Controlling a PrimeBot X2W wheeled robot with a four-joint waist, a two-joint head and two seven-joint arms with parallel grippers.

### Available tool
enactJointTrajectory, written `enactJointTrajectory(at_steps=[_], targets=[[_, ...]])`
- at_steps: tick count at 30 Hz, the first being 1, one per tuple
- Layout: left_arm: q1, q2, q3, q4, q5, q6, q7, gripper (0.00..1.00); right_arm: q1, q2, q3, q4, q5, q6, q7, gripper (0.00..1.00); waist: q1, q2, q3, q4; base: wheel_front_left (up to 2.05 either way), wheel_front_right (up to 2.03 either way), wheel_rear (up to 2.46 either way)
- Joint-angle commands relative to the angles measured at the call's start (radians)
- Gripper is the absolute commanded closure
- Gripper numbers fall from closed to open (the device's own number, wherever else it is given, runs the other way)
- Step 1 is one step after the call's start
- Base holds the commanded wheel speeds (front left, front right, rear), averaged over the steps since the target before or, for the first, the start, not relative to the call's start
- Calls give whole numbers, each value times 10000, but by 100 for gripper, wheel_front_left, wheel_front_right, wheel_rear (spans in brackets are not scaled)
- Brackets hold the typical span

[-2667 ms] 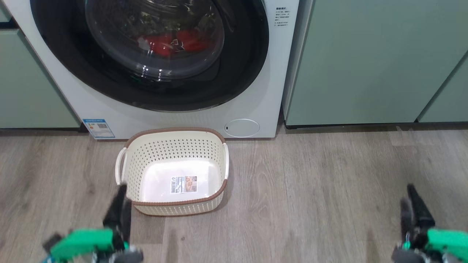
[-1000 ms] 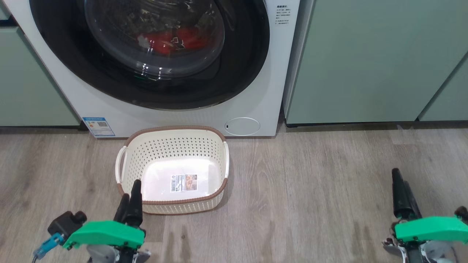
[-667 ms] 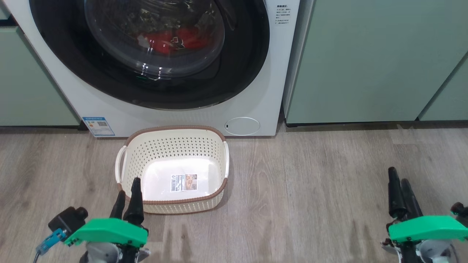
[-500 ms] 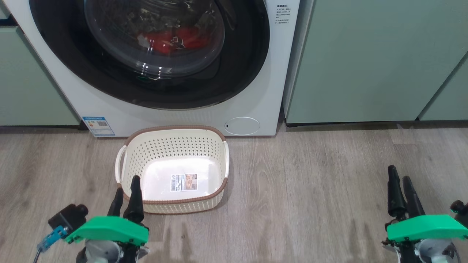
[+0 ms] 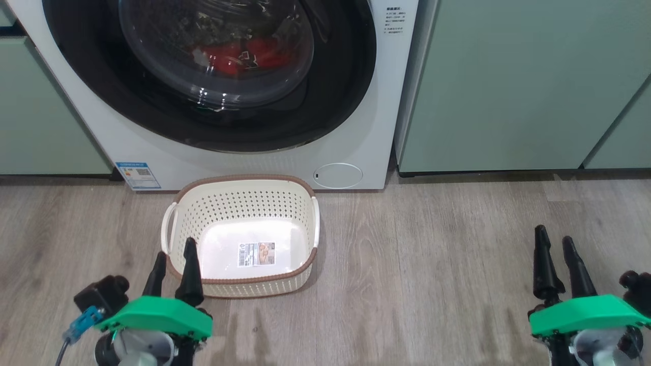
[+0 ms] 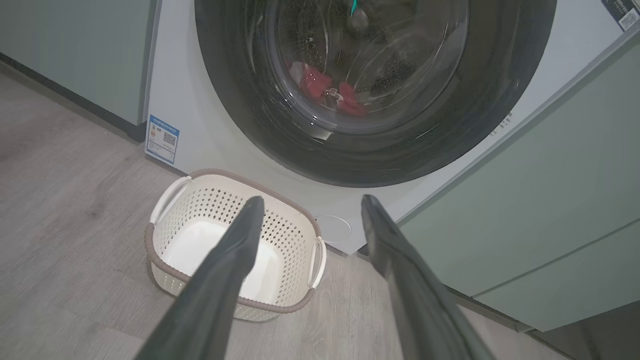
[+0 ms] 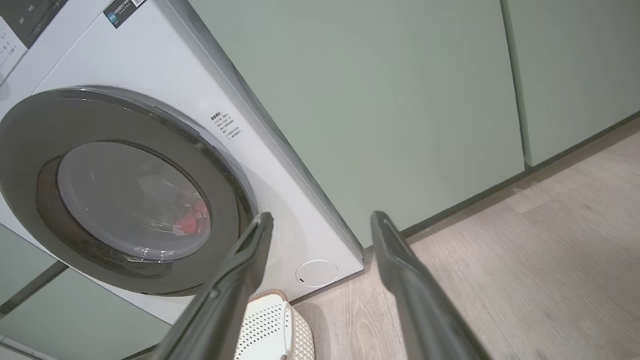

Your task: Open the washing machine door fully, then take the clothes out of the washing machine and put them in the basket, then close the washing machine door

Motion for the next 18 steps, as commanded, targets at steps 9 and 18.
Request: enactJointTrajectory(at_steps=[9,18], targets=[[-665,143,104,-432,1263,190,-346,0,-565,-129,251,-548,-1318,-5,-376,0,0,0,-6,29,0,0,0],[-740,156,40,-453,2459,338,-612,0,-588,-142,378,-369,-2166,-6,-642,0,0,0,-52,41,0,0,0]])
